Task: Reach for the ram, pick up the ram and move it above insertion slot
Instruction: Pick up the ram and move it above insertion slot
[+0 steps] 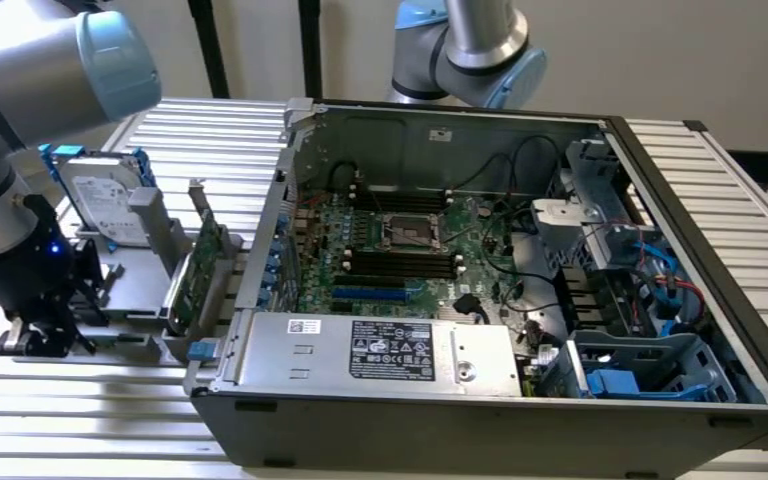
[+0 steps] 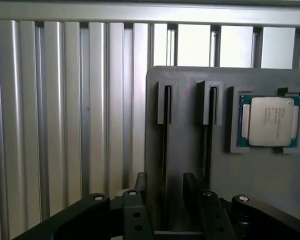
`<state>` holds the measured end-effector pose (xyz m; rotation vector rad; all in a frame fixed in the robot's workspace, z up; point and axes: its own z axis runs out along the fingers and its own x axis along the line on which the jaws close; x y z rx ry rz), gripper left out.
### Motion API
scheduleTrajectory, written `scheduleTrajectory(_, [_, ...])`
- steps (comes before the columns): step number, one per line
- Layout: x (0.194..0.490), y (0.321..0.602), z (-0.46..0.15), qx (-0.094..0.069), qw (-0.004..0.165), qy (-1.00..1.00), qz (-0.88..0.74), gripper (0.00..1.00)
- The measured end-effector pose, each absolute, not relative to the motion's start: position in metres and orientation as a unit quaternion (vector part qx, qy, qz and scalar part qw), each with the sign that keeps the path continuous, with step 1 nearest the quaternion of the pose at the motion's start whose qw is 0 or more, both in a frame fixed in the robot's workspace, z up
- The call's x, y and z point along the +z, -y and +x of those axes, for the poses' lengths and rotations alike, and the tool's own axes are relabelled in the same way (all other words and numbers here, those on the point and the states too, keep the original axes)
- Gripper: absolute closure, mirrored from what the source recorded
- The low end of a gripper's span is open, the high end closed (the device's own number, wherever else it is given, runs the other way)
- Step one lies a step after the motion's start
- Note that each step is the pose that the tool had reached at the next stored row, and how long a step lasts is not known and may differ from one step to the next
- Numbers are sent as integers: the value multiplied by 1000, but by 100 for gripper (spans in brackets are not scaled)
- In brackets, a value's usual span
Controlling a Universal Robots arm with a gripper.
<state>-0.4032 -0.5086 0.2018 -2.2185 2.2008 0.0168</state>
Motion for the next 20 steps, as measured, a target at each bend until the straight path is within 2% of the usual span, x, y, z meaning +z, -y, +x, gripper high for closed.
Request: scheduleTrajectory(20, [195,506,-403,12,2,-699,-715,58])
